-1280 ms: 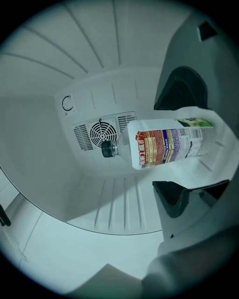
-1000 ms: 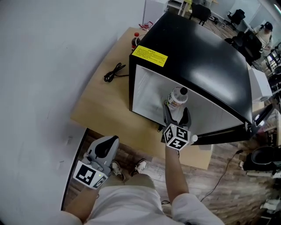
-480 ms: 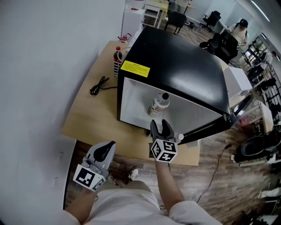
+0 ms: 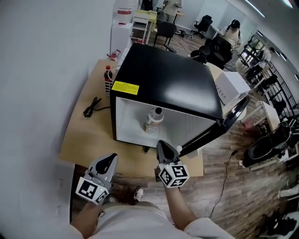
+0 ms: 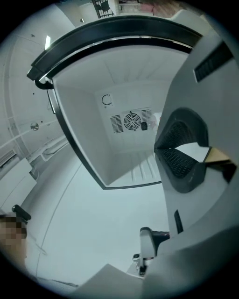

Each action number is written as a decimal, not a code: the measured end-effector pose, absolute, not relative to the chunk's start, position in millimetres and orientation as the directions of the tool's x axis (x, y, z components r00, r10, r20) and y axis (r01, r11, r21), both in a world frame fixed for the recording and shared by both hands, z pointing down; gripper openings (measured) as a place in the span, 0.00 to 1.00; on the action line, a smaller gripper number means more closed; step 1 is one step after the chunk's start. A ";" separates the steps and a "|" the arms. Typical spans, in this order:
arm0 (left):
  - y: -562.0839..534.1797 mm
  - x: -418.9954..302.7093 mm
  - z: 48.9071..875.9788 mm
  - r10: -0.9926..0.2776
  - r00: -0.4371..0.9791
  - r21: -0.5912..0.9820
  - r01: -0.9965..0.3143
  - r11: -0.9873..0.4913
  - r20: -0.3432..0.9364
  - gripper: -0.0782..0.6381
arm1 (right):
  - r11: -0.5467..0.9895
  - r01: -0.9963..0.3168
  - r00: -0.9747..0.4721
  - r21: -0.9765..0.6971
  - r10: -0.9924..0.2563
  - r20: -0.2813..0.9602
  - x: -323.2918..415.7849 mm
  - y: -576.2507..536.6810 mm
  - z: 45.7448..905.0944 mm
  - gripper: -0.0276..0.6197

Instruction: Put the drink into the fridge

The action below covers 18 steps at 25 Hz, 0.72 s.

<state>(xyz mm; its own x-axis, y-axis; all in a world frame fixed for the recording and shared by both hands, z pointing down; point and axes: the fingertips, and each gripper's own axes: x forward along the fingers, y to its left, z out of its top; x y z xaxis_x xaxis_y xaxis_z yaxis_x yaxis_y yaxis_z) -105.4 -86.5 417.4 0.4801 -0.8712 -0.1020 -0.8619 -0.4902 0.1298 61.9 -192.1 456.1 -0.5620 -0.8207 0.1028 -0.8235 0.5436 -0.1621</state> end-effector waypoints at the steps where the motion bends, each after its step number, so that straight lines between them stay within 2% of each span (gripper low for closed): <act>1: -89.8 -104.6 415.0 -0.868 0.484 0.124 -0.860 -0.495 -0.107 0.13 | 0.550 -0.820 -0.566 -0.158 -0.820 0.086 66.9 -191.0 447.3 0.05; 12: -115.1 -93.3 367.1 -0.836 0.514 0.072 -0.842 -0.534 -0.191 0.13 | 0.518 -0.849 -0.510 -0.104 -0.855 -0.091 145.8 -175.0 353.9 0.05; 18: -120.3 -98.6 347.5 -0.835 0.503 0.049 -0.850 -0.525 -0.223 0.13 | 0.485 -0.873 -0.475 -0.058 -0.870 -0.133 179.1 -160.5 325.4 0.05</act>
